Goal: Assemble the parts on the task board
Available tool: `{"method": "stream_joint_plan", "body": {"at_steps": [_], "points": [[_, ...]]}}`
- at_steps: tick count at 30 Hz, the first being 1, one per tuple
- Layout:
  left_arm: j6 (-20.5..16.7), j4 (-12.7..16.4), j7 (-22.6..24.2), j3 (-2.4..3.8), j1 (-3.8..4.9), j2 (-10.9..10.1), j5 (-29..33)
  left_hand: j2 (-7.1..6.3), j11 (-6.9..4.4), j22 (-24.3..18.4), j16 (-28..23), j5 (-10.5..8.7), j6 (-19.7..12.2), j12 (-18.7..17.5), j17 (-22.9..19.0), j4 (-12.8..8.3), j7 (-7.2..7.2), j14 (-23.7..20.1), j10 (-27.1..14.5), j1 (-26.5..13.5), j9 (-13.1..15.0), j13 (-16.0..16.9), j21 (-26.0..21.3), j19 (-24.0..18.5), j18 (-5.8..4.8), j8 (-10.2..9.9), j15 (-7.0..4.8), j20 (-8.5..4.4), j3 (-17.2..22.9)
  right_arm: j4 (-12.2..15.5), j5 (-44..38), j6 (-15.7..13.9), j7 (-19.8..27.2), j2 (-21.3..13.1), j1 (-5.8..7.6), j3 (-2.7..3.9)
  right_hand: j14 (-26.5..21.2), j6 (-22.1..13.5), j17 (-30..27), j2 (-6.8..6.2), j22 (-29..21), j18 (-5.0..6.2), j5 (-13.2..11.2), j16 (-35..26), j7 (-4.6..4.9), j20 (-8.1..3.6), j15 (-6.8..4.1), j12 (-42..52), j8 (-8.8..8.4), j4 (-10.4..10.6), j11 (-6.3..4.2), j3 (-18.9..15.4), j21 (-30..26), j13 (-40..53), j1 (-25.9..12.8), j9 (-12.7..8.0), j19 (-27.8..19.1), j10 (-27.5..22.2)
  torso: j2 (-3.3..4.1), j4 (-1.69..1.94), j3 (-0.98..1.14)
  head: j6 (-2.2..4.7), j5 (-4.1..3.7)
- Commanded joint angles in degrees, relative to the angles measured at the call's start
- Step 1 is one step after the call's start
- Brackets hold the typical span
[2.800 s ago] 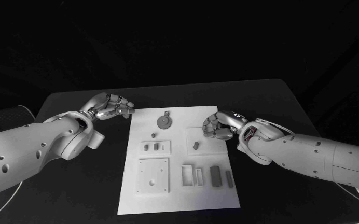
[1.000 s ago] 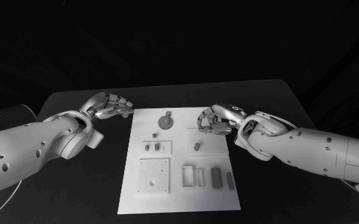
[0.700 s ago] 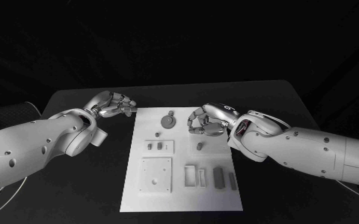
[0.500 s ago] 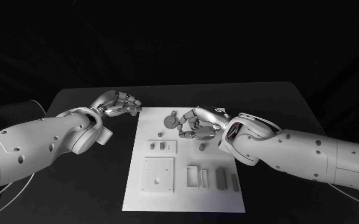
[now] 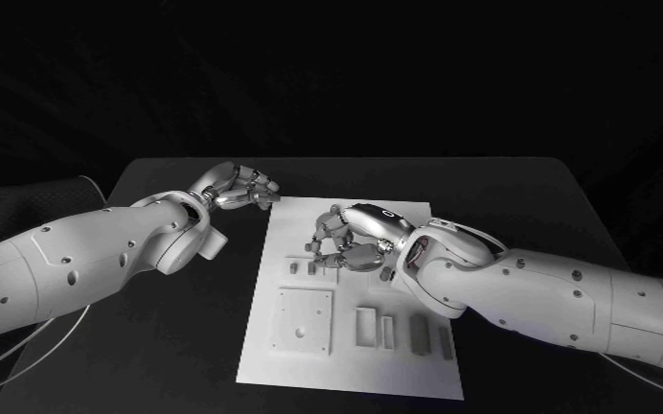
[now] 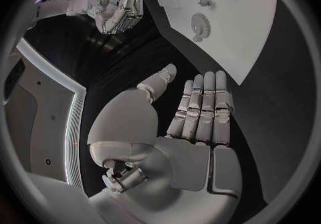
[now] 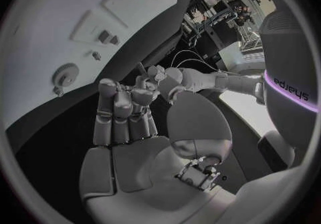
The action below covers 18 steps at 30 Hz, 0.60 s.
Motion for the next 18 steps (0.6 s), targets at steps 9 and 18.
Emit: {"method": "stream_joint_plan", "body": {"at_steps": [9,18], "points": [[-1.53,-0.05,0.21,0.04,0.04,0.56,0.42,0.04,0.23,0.00,-0.27,0.33,-0.01,-0.25,0.12,0.06,0.11,-0.22,0.12,0.53,-0.03,-0.09,-0.32,-0.18,0.71,0.34,0.21,0.20,-0.41,-2.99,-2.76,3.64,0.12,3.56,-2.24,-1.07,-0.11,0.67,-0.02,0.20,0.56,0.79,0.18,-0.29,1.01,-0.30,-0.47,-0.19,-0.04,0.09,-0.10,0.34,0.01,0.04,-0.49,-0.09,0.15,-0.05,0.14,-0.01,0.13,-1.39,1.86],[-1.45,-0.05,0.14,0.04,0.04,0.67,0.39,0.04,0.22,0.01,-0.31,0.33,0.01,-0.27,0.16,0.05,0.12,-0.23,0.16,0.57,-0.04,-0.12,-0.34,-0.18,0.71,0.36,0.21,0.20,-0.42,-3.25,-4.98,4.73,-0.04,4.39,-3.36,-1.39,-0.16,0.58,-0.01,0.27,0.56,0.79,0.20,-0.30,1.04,-0.32,-0.45,-0.23,-0.11,0.04,-0.08,0.38,0.00,0.07,-0.52,-0.11,0.13,-0.15,0.10,-0.10,0.19,-1.84,2.18]]}}
